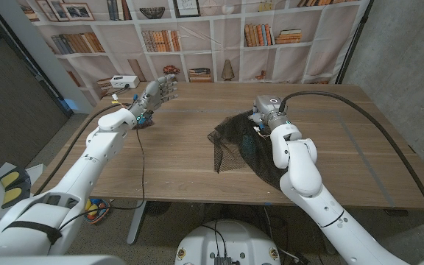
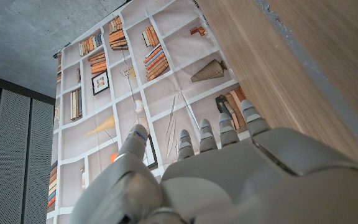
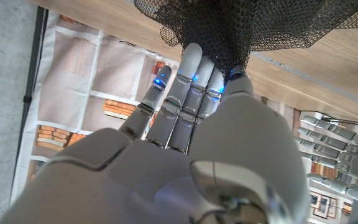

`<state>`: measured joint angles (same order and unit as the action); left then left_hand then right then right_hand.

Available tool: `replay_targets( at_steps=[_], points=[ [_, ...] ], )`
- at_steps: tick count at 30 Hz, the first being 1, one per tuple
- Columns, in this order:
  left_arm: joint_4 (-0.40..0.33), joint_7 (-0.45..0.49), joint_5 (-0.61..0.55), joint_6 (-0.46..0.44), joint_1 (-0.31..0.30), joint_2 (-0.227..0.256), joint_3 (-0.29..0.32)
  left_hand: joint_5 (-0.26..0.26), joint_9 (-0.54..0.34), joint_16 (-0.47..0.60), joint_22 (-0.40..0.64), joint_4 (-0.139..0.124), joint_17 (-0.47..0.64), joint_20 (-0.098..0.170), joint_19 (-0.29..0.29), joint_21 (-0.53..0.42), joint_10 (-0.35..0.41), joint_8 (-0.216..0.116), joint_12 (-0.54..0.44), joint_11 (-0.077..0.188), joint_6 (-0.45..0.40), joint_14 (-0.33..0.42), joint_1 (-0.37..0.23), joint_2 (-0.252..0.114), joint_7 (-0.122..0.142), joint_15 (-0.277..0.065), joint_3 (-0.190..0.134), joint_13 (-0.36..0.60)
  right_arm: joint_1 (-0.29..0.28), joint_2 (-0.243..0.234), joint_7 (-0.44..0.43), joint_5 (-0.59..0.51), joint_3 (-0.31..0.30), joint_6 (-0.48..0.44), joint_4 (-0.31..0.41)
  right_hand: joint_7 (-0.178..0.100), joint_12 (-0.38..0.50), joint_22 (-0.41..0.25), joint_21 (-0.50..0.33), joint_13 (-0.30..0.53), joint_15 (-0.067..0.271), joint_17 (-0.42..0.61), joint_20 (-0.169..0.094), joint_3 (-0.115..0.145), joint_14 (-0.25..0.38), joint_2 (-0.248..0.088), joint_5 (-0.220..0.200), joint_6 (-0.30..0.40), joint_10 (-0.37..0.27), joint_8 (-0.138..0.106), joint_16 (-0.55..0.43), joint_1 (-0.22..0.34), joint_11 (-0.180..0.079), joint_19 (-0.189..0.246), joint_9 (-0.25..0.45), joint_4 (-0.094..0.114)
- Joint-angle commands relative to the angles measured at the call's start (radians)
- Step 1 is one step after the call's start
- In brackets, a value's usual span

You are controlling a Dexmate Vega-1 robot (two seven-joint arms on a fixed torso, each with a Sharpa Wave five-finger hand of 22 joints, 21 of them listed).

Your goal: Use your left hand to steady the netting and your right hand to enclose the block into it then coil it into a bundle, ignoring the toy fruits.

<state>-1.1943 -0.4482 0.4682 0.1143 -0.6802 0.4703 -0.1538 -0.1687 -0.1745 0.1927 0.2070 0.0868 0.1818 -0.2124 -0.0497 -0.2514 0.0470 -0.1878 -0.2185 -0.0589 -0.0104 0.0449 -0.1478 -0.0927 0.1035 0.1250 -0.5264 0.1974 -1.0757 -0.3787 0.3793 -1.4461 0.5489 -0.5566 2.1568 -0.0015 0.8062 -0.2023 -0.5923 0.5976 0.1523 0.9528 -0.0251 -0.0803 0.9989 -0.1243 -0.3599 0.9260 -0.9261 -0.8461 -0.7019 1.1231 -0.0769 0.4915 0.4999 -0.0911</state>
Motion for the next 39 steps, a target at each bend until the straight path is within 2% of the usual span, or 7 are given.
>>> replay_targets(
  at_steps=[1, 6, 15, 24, 30, 34, 39],
  points=[
    [-0.002, -0.004, 0.004, 0.008, -0.004, 0.001, 0.002, -0.005, -0.003, -0.003, 0.001, 0.000, 0.002, -0.002, -0.005, 0.002, -0.002, 0.002, 0.001, 0.001, -0.001, 0.002, 0.005, -0.005, 0.000, 0.005, -0.006, 0.004, -0.014, 0.004, -0.297, -0.006, 0.024, 0.013, -0.027, -0.011, 0.001, -0.002, -0.007, 0.005, 0.060, 0.001, -0.004, -0.002, 0.012, -0.003, 0.003, 0.034, -0.007, -0.019, -0.013, 0.012, -0.003, 0.004, -0.009, -0.009],
    [-0.011, 0.002, 0.006, 0.008, -0.014, 0.005, 0.007, -0.004, -0.003, -0.003, 0.001, 0.001, 0.002, -0.002, -0.005, 0.002, -0.002, 0.001, 0.001, 0.003, -0.002, 0.001, 0.005, -0.004, -0.001, 0.004, -0.007, 0.004, -0.020, -0.001, -0.408, 0.058, 0.022, 0.048, -0.026, -0.011, 0.002, -0.002, -0.011, 0.005, 0.059, 0.006, -0.007, -0.003, 0.017, -0.001, 0.004, 0.036, -0.007, -0.023, -0.025, 0.015, -0.004, 0.008, -0.011, -0.010],
    [-0.023, 0.001, 0.008, 0.009, -0.022, 0.010, 0.011, -0.004, -0.003, -0.003, 0.001, 0.001, 0.002, -0.002, -0.005, 0.002, -0.002, 0.002, 0.001, 0.001, -0.001, 0.002, 0.005, -0.004, 0.000, 0.004, -0.007, 0.004, 0.002, -0.031, -0.494, -0.067, 0.063, 0.041, -0.073, -0.016, 0.003, -0.002, -0.016, 0.001, 0.062, 0.003, -0.008, -0.004, 0.015, -0.001, 0.005, 0.039, -0.015, -0.034, -0.032, 0.018, -0.014, 0.012, -0.008, -0.010],
    [-0.030, 0.001, 0.009, 0.003, -0.025, 0.015, 0.011, -0.004, -0.003, -0.003, 0.001, 0.001, 0.002, -0.002, -0.006, 0.002, -0.001, 0.002, 0.001, 0.004, -0.001, 0.002, 0.005, -0.004, -0.001, 0.004, -0.007, 0.004, 0.002, -0.094, -0.309, 0.135, 0.013, 0.169, 0.051, -0.021, 0.001, -0.001, -0.032, -0.013, 0.067, 0.005, -0.013, -0.005, 0.012, 0.001, 0.001, 0.054, -0.023, -0.046, -0.019, 0.029, -0.016, 0.044, -0.010, -0.014],
    [-0.023, -0.004, 0.007, 0.003, -0.018, 0.015, 0.006, -0.004, -0.003, -0.003, 0.001, 0.001, 0.002, -0.002, -0.006, 0.002, -0.002, 0.002, 0.001, 0.001, -0.002, 0.002, 0.005, -0.004, -0.001, 0.004, -0.007, 0.004, 0.053, -0.116, -0.080, 0.315, 0.002, 0.207, 0.097, -0.012, -0.006, 0.000, -0.041, -0.029, 0.066, -0.009, 0.001, -0.002, 0.022, -0.003, -0.002, 0.055, -0.022, -0.056, -0.008, 0.034, -0.002, 0.062, -0.002, -0.015],
    [-0.020, -0.006, 0.007, 0.001, -0.015, 0.014, 0.005, -0.004, -0.003, -0.003, 0.001, 0.001, 0.002, -0.002, -0.006, 0.002, -0.003, 0.002, 0.002, 0.003, -0.002, 0.002, 0.005, -0.005, -0.001, 0.004, -0.008, 0.004, 0.090, -0.123, 0.018, 0.389, 0.016, 0.202, 0.094, -0.006, -0.019, 0.001, -0.045, -0.050, 0.065, -0.035, 0.004, 0.004, 0.020, -0.019, -0.003, 0.059, -0.015, -0.040, 0.023, 0.030, 0.019, 0.064, -0.036, -0.007],
    [-0.023, -0.003, 0.006, -0.004, -0.017, 0.016, 0.005, -0.004, -0.003, -0.003, 0.001, 0.001, 0.002, -0.002, -0.006, 0.002, -0.003, 0.002, 0.002, 0.002, -0.001, 0.002, 0.005, -0.005, 0.000, 0.004, -0.008, 0.004, 0.117, -0.128, 0.052, 0.485, 0.030, 0.202, 0.083, -0.002, -0.027, 0.002, -0.045, -0.065, 0.063, -0.039, 0.002, 0.006, 0.016, -0.022, -0.001, 0.060, -0.009, -0.027, 0.039, 0.029, 0.019, 0.057, -0.060, -0.005]
  ],
)
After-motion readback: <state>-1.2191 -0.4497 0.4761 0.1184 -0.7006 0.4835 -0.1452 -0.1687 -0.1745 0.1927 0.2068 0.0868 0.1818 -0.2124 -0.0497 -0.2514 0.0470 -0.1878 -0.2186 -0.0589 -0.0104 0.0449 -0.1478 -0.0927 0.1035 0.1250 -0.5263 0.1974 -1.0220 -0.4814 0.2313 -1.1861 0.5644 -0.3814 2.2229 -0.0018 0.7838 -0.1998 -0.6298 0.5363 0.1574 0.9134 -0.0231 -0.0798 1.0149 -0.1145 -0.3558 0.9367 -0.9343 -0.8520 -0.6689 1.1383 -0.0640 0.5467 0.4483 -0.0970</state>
